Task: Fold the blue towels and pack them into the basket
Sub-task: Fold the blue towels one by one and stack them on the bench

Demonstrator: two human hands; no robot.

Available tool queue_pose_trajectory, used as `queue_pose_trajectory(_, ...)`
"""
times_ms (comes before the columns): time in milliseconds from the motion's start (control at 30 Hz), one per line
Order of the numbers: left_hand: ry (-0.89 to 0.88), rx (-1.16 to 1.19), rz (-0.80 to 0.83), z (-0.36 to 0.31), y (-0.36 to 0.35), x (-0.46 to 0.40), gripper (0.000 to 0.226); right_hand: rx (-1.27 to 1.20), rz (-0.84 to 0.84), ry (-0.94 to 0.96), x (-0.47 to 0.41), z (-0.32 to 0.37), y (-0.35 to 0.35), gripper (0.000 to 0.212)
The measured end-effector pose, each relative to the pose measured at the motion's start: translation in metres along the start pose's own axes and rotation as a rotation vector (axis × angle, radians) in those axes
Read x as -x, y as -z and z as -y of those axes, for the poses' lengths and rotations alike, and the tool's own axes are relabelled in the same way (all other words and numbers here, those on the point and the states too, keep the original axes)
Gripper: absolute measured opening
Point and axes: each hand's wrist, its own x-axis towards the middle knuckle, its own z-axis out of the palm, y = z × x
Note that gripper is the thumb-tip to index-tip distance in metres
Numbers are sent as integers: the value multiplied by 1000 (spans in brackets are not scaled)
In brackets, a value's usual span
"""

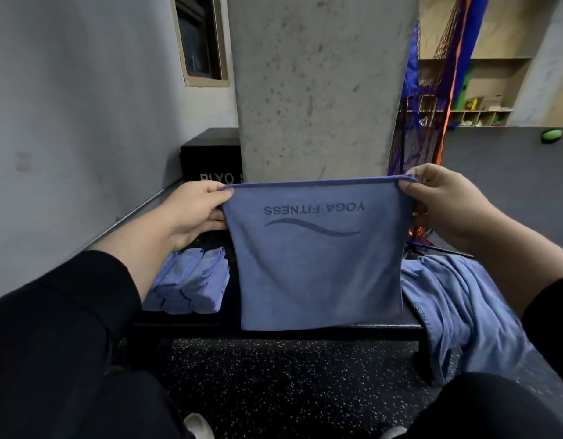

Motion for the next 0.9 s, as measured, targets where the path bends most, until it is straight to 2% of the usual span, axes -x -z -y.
queue_pose_trajectory(133, 119, 22, 67, 16, 2, 7, 26, -25, 75, -98, 6, -6, 3, 17)
queue_pose_trajectory(400, 256, 20, 143, 66, 4, -27, 12, 1, 117, -244, -20, -46, -8, 9)
queue_pose_trajectory(500, 262, 27, 101, 84, -2, -68, 17, 40, 50, -292, -58, -73, -19, 11)
queue_pose_trajectory(600, 234, 65, -78, 98, -18, -123, 13, 161, -89, -279, -119, -111, -35, 11)
queue_pose_trajectory(633, 222, 41, -153, 107, -23, -143, 18, 253, -108, -253, -141, -127, -40, 4)
queue_pose_trajectory(667, 207, -66, -216, 118, -27, -163, 23, 390, -104, -242, -161, -143, -47, 12)
queue_pose_trajectory(700, 188, -247, -251, 131, -31, -179, 28, 572, -86, -259, -176, -160, -53, 34)
queue_pose_trajectory(733, 167, -454, -260, 147, -36, -188, 31, 727, -79, -258, -182, -177, -60, 51)
queue_pose_trajectory(767, 124, -620, -226, 164, -43, -190, 33, 810, -67, -237, -181, -195, -69, 58)
queue_pose_trajectory(833, 16, -835, -19, 206, -66, -171, 39, 862, 67, -182, -152, -235, -92, 51)
queue_pose_trajectory(900, -37, -1036, 305, 247, -89, -137, 54, 936, 349, -202, -108, -280, -112, 54)
